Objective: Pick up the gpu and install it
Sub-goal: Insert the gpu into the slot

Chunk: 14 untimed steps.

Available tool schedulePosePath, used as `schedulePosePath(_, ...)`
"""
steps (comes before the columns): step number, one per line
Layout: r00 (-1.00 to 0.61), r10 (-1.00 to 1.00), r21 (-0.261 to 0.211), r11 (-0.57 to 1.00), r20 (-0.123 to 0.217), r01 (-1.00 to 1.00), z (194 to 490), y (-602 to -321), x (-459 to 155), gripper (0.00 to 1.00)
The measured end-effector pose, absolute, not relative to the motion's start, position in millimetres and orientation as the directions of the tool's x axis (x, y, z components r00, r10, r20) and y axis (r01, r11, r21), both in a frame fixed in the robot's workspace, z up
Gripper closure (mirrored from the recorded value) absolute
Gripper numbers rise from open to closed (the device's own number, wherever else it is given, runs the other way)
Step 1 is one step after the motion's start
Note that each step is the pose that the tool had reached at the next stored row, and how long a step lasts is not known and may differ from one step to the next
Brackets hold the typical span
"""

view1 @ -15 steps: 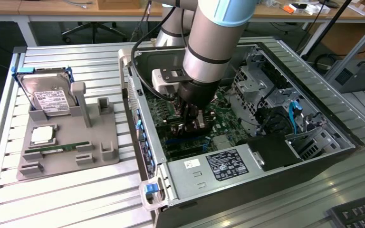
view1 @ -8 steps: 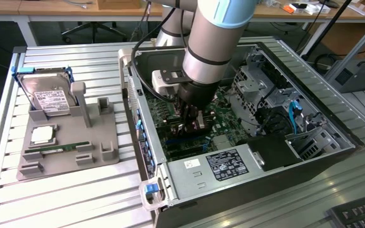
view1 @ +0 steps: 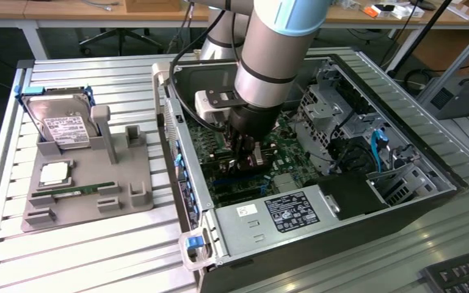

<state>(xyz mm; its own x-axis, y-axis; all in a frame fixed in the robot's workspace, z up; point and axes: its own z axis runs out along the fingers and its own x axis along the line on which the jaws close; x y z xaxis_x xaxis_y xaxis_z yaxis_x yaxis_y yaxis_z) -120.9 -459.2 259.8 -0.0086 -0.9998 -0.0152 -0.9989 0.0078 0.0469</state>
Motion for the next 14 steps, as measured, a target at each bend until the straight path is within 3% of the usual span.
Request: schedulePosePath(14,-0.009,-1.000,0.047,0.008,-0.015,-0.999,256.6,-459.2,-120.9,0.73)
